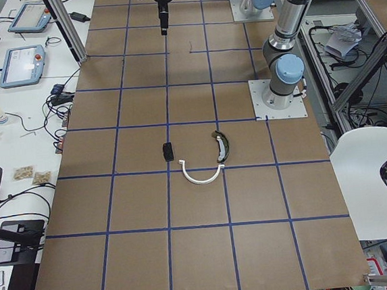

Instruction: Place bearing gear from tray to pile

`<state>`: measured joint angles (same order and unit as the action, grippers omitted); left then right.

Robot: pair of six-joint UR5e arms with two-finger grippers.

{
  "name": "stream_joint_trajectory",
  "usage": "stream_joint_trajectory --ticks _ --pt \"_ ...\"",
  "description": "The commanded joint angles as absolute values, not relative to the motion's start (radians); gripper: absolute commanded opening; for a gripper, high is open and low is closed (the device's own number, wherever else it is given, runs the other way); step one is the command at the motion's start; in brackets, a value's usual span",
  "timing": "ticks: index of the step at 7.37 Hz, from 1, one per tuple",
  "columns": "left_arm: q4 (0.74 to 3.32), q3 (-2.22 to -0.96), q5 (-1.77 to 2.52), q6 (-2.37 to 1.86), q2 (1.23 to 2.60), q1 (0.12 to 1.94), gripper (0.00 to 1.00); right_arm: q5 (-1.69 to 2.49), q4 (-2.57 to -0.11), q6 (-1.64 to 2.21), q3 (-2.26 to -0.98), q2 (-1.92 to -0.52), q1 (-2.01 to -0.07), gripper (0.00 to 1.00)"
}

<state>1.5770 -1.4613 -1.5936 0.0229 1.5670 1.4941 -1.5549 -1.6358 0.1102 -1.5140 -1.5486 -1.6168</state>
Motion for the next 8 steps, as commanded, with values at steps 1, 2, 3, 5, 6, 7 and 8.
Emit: stream_joint_trajectory --ticks 1,2,3,5,6,7,8 --pt "1.577 -1.46 -1.595 0.026 1.565 1.494 1.0 -1.558 -1.637 0.109 -1.514 -1.548 -1.617 1.0" --pt "1.577 -1.462 -1.595 0.026 1.566 1.494 1.0 -1.565 -1.635 0.109 -1.514 -1.548 -1.617 1.0" --pt "1.577 -1.46 -1.595 0.028 1.566 1.494 1.0 -1.568 -1.637 0.107 -1.514 -1.548 -1.617 1.0" --pt "1.575 -1.46 -1.595 0.029 1.565 1.494 1.0 -1.569 -1.637 0.106 -1.513 -1.548 -1.615 1.0" --pt "1.575 -1.46 -1.595 0.029 1.565 1.493 1.0 -1.569 -1.638 0.092 -1.511 -1.548 -1.606 1.0" --pt "1.575 -1.46 -1.595 0.031 1.563 1.493 1.0 -1.571 -1.638 0.027 -1.508 -1.543 -1.554 1.0" --pt "1.575 -1.46 -1.595 0.031 1.563 1.493 1.0 -1.575 -1.637 -0.162 -1.512 -1.531 -1.44 1.0"
